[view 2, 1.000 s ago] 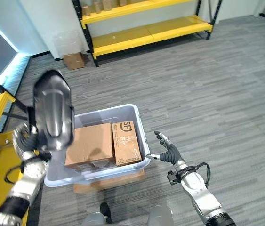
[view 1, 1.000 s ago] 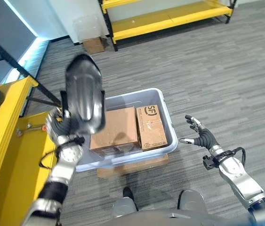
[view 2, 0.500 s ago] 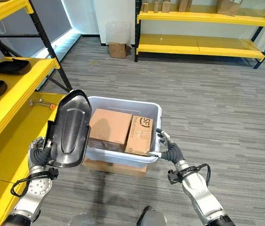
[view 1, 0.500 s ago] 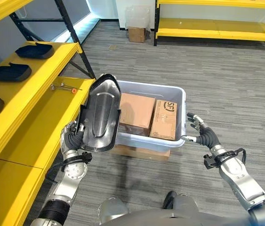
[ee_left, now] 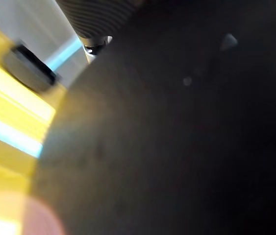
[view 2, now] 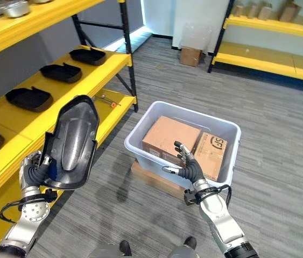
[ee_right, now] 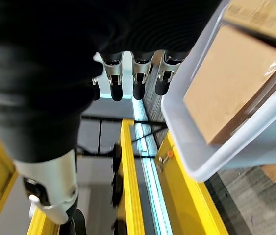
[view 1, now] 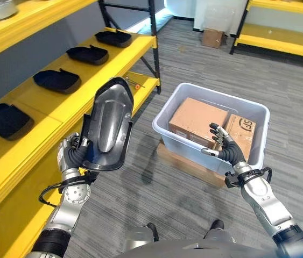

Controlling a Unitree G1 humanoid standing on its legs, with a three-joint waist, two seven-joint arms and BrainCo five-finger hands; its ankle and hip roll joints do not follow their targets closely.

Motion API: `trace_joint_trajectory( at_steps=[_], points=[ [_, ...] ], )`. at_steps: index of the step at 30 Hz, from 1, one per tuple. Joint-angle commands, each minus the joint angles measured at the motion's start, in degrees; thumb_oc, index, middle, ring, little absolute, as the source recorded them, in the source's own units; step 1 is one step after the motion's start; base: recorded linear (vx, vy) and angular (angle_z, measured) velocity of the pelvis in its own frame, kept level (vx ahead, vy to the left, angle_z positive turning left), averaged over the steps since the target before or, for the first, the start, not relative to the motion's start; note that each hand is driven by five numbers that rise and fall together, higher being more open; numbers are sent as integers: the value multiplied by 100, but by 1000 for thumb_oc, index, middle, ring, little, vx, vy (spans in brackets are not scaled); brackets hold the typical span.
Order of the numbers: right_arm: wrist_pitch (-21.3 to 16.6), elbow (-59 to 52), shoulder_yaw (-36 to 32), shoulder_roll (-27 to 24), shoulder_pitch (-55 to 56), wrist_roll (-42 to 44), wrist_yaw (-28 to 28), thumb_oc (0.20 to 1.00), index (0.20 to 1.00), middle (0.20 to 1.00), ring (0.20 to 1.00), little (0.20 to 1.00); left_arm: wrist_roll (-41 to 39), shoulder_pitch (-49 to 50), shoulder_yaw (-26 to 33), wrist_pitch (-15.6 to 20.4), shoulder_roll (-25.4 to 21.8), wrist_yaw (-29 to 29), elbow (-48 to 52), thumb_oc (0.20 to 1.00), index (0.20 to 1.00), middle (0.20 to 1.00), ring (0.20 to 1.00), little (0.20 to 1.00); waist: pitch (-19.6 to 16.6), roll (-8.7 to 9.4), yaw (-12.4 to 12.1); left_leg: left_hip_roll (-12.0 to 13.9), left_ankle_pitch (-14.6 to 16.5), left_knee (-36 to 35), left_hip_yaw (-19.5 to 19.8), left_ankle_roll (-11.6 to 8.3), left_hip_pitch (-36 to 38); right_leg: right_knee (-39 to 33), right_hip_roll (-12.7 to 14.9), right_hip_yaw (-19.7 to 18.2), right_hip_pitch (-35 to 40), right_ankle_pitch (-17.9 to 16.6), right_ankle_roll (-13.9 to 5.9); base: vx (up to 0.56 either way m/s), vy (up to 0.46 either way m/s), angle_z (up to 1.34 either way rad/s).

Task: Move parts from the plastic box to the shelf.

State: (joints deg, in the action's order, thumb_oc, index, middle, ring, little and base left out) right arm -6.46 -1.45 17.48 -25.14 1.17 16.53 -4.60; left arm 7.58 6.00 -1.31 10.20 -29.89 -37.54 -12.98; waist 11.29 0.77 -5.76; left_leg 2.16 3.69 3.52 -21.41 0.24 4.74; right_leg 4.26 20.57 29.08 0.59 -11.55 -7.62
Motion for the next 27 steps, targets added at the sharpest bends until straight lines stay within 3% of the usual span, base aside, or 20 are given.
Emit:
trace_joint_trajectory(
  at_steps=[1,2,4,7,9,11,16,19,21,22,23,25,27],
  points=[
    [-202,-310,151,29,-438,-155,-144,1000,1000,1000,1000,1000,391,-263,368,356,-381,145,651,200,200,200,200,200,-153,-134,-183,66,-185,-416,280,-163,127,792,269,100,217,319,-656,-174,202,45],
    [-203,-309,152,30,-440,-155,-144,1000,1000,1000,1000,1000,391,-262,371,354,-382,147,654,200,200,200,200,200,-156,-131,-182,64,-185,-416,280,-161,123,800,274,97,209,323,-656,-141,139,41],
    [-222,-295,122,41,-413,-78,-206,1000,1000,1000,1000,1000,304,-311,375,339,-450,308,593,200,200,200,200,200,-185,-110,-113,-29,-257,-398,443,-27,-58,895,-22,-232,152,499,-526,-114,26,47],
    [-373,-318,38,-20,-277,-40,-126,1000,1000,1000,1000,1000,263,-308,288,261,-433,462,617,200,200,200,200,200,-267,-53,30,-91,-354,-498,1001,-26,-184,666,-1006,-943,172,1155,-233,-27,-62,96],
    [-476,-235,17,-76,-249,-54,-8,1000,1000,1000,1000,1000,229,-167,182,226,-291,438,657,200,200,200,200,200,-303,-4,69,-189,-467,-552,1325,-119,-273,160,-1652,-1305,225,1355,60,43,-93,95],
    [-595,-165,58,-114,-226,-31,70,1000,1000,1000,1000,1000,238,-43,111,265,-161,384,660,200,200,200,200,200,-303,26,121,-302,-474,-510,1614,-138,-351,-113,-1880,-1682,268,1334,178,54,-86,59],
    [-787,48,200,-152,-331,-34,191,1000,1000,1000,1000,1000,220,184,158,334,-31,491,792,200,200,200,200,200,-345,65,-38,-418,-508,-478,1946,-162,-527,-544,-1874,-1730,429,1203,220,19,-120,45],
    [-829,32,290,-165,-337,-82,165,1000,1000,1000,1000,1000,182,187,168,329,-24,572,794,200,200,200,200,200,-322,42,-11,-431,-430,-279,1762,-167,-618,-593,-1816,-1636,436,1179,219,-23,-78,27],
    [-790,-147,289,-245,-224,-172,-115,1000,1000,1000,1000,1000,66,-63,12,356,-10,746,656,200,200,200,200,200,-260,68,282,-132,-300,227,527,-306,-669,-601,-1613,-1184,506,1154,162,-68,-5,54],
    [-766,-194,283,-262,-212,-175,-161,1000,1000,1000,1000,1000,62,-153,-47,372,-2,740,603,200,200,200,200,200,-260,78,357,-33,-305,331,270,-336,-706,-607,-1569,-1080,494,1122,163,-60,49,108],
    [-759,-226,251,-319,-183,-215,-266,1000,1000,1000,1000,1000,46,-418,-272,376,6,685,489,200,200,200,200,200,-262,129,576,306,-201,553,-280,-459,-624,-601,-1435,-916,554,1152,114,-56,105,159],
    [-900,-49,177,-370,-241,-167,-193,1000,1000,1000,1000,1000,-47,-601,-480,385,44,519,391,200,200,200,200,200,-216,97,671,608,-155,839,-329,-551,-618,-474,-1310,-786,586,1222,122,-82,209,175],
    [-894,72,119,-400,-329,-167,37,1000,1000,1000,1000,1000,-188,-469,-392,470,36,478,467,200,200,200,200,200,-255,-14,613,888,-559,600,-51,-620,-437,-315,-1194,-736,463,1217,222,-86,312,59]
  ],
)
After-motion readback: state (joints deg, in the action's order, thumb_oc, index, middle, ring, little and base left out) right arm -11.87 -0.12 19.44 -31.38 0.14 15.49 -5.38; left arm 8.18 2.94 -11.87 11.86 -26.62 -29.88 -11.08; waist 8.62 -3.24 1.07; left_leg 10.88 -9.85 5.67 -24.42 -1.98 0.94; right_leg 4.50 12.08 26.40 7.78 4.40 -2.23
